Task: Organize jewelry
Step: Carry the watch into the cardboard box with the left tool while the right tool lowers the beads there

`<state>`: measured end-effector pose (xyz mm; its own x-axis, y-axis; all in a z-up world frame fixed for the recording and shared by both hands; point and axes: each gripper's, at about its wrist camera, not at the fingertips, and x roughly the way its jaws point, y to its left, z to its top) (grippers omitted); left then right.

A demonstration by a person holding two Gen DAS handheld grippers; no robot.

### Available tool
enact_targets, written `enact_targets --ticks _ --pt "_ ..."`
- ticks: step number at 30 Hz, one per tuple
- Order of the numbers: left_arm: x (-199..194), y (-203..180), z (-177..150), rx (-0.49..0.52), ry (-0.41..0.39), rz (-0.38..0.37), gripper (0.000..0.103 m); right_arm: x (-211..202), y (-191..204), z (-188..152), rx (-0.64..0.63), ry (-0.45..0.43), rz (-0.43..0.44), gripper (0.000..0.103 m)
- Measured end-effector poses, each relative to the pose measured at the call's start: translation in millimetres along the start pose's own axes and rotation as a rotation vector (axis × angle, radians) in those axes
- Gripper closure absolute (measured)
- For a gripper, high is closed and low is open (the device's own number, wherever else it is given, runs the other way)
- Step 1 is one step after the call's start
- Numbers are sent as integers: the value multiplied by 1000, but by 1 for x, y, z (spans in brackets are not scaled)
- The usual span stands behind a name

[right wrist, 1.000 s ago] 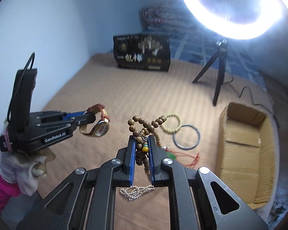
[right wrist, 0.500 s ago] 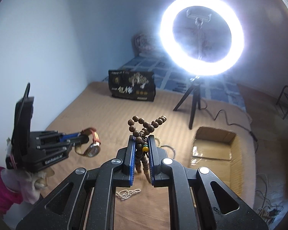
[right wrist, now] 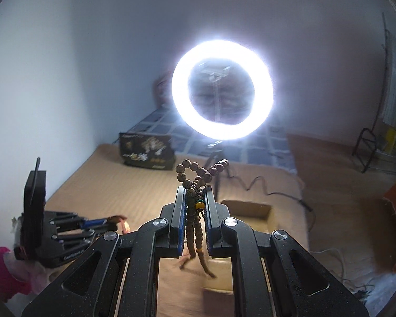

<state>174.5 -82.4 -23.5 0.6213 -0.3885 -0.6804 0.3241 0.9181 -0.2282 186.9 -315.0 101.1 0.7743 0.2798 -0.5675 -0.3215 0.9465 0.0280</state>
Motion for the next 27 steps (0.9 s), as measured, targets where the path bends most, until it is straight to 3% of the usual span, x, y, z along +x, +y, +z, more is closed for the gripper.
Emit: enact_targets --ticks 8,27 --pt "35 -32 14 41 29 -31 96 9 -37 -5 34 11 -57 93" --pt "139 -58 22 70 127 -33 96 75 -90 -55 138 141 -52 93"
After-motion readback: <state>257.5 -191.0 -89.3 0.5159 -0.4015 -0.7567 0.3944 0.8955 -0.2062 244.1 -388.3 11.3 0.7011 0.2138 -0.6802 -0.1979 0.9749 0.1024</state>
